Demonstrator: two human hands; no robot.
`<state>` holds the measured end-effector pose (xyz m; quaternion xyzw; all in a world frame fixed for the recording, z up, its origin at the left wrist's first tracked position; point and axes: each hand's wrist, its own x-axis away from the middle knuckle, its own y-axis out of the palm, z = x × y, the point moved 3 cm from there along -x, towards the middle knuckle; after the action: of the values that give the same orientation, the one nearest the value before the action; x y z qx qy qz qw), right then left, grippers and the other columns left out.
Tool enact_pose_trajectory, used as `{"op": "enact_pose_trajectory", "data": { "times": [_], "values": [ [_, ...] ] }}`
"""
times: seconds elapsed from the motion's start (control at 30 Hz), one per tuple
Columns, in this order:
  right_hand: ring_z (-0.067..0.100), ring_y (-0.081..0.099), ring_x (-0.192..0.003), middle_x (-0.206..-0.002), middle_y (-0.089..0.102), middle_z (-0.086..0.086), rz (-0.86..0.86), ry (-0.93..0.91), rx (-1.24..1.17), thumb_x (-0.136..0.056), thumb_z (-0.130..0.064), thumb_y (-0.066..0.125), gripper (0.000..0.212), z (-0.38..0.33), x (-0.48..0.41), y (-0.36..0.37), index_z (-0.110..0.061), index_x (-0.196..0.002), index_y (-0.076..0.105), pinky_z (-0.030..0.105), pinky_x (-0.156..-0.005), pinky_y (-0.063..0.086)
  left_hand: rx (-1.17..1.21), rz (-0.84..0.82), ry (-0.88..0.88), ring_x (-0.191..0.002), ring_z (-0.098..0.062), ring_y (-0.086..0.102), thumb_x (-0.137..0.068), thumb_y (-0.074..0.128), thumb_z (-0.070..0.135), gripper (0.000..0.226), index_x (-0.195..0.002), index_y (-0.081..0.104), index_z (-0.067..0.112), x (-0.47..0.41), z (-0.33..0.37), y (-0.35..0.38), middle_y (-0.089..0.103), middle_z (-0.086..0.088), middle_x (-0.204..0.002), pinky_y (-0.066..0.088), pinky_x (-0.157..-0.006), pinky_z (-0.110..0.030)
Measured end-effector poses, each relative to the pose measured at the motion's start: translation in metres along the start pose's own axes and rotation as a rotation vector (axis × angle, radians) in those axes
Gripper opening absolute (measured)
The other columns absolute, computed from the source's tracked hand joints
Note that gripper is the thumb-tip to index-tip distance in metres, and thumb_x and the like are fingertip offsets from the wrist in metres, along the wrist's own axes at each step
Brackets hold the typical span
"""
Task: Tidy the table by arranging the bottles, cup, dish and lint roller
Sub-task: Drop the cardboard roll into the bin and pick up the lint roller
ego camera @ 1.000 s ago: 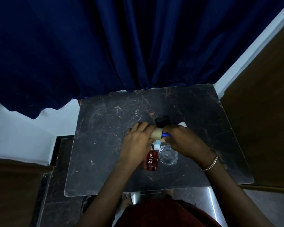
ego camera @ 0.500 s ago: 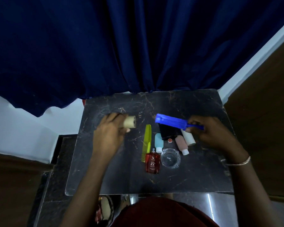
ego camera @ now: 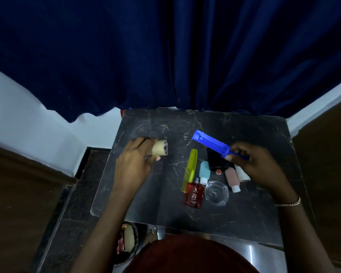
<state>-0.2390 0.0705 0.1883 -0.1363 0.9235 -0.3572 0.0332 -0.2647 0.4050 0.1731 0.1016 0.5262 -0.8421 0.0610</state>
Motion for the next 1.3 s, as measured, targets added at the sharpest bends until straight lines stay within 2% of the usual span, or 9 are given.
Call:
{"op": "enact_pose_trajectory", "data": {
  "times": [0.17, 0.3, 0.47, 0.67, 0.77, 0.87, 1.0, 1.17, 1.3],
  "values": [
    [0.014, 0.066, -0.075, -0.079, 0.068, -0.004, -0.057, -0.055, -0.053, -0.089, -0.028, 0.070, 0.005, -0.020, -0.023, 0.040, -0.024, -0.088, 0.067, 0.021, -0.067, 0.051, -0.019, 0.040, -0.071, -0.109, -0.022, 0.062, -0.075, 0.089, 0.025, 0.060, -0.129, 0.062, 0.030, 0.022, -0.026, -0.021, 0.067, 0.008, -0.122, 0.060, -0.081, -0.045],
    [0.023, 0.066, -0.078, -0.080, 0.068, 0.001, -0.140, -0.089, -0.095, -0.090, -0.026, 0.071, 0.005, -0.041, -0.042, 0.076, -0.023, -0.088, 0.067, 0.042, -0.074, 0.054, -0.059, 0.071, -0.145, -0.110, -0.023, 0.061, -0.075, 0.088, 0.026, 0.061, -0.129, 0.060, 0.032, 0.045, -0.055, -0.041, 0.065, 0.009, -0.123, 0.060, -0.082, -0.045],
    [0.017, 0.063, -0.075, -0.079, 0.066, -0.001, -0.266, -0.181, -0.132, -0.088, -0.033, 0.070, 0.010, -0.077, -0.064, 0.131, -0.024, -0.090, 0.066, 0.024, -0.070, 0.049, -0.085, 0.091, -0.274, -0.111, -0.024, 0.062, -0.078, 0.084, 0.030, 0.059, -0.132, 0.061, 0.031, 0.086, -0.096, -0.060, 0.065, 0.008, -0.123, 0.059, -0.080, -0.046],
    [0.010, 0.059, -0.065, -0.077, 0.065, 0.006, -0.455, -0.207, -0.232, -0.083, -0.041, 0.068, 0.022, -0.124, -0.081, 0.206, -0.020, -0.089, 0.065, 0.026, -0.064, 0.050, -0.113, 0.154, -0.446, -0.112, -0.022, 0.063, -0.082, 0.082, 0.035, 0.055, -0.133, 0.060, 0.034, 0.146, -0.138, -0.085, 0.063, 0.012, -0.125, 0.060, -0.077, -0.045],
    [0.003, 0.057, -0.061, -0.072, 0.064, 0.006, -0.543, -0.194, -0.316, -0.086, -0.028, 0.069, 0.012, -0.146, -0.082, 0.246, -0.017, -0.087, 0.064, 0.014, -0.056, 0.047, -0.086, 0.173, -0.540, -0.111, -0.021, 0.062, -0.084, 0.080, 0.038, 0.055, -0.134, 0.059, 0.034, 0.177, -0.158, -0.093, 0.063, 0.011, -0.124, 0.059, -0.079, -0.043],
    [0.008, 0.060, -0.060, -0.073, 0.068, 0.001, -0.652, -0.133, -0.371, -0.091, -0.011, 0.068, 0.007, -0.164, -0.077, 0.292, -0.014, -0.086, 0.064, 0.017, -0.053, 0.046, 0.029, 0.187, -0.661, -0.107, -0.021, 0.065, -0.084, 0.081, 0.039, 0.051, -0.131, 0.063, 0.031, 0.208, -0.179, -0.095, 0.064, 0.008, -0.119, 0.057, -0.083, -0.042],
    [0.013, 0.064, -0.063, -0.080, 0.072, 0.004, -0.767, -0.036, -0.465, -0.093, -0.007, 0.065, 0.016, -0.186, -0.059, 0.350, -0.022, -0.087, 0.067, 0.021, -0.057, 0.050, 0.247, 0.255, -0.877, -0.100, -0.013, 0.064, -0.079, 0.087, 0.038, 0.047, -0.120, 0.065, 0.034, 0.255, -0.206, -0.088, 0.069, 0.006, -0.113, 0.048, -0.083, -0.031],
    [0.014, 0.068, -0.064, -0.082, 0.074, 0.004, -0.858, 0.208, -0.603, -0.097, -0.005, 0.060, 0.010, -0.192, -0.031, 0.421, -0.013, -0.092, 0.065, 0.021, -0.059, 0.052, 0.524, 0.304, -1.175, -0.095, 0.003, 0.070, -0.076, 0.090, 0.037, 0.047, -0.119, 0.073, 0.026, 0.310, -0.236, -0.060, 0.076, 0.010, -0.107, 0.056, -0.082, -0.025],
    [0.013, 0.070, -0.066, -0.083, 0.074, 0.004, -0.899, 0.373, -0.620, -0.098, -0.007, 0.057, 0.012, -0.181, -0.007, 0.474, -0.015, -0.094, 0.066, 0.020, -0.060, 0.052, 0.847, 0.398, -1.366, -0.092, -0.009, 0.076, -0.083, 0.086, 0.027, 0.030, -0.111, 0.077, 0.022, 0.341, -0.259, -0.024, 0.080, 0.006, -0.097, 0.062, -0.088, -0.045]
  ]
}}
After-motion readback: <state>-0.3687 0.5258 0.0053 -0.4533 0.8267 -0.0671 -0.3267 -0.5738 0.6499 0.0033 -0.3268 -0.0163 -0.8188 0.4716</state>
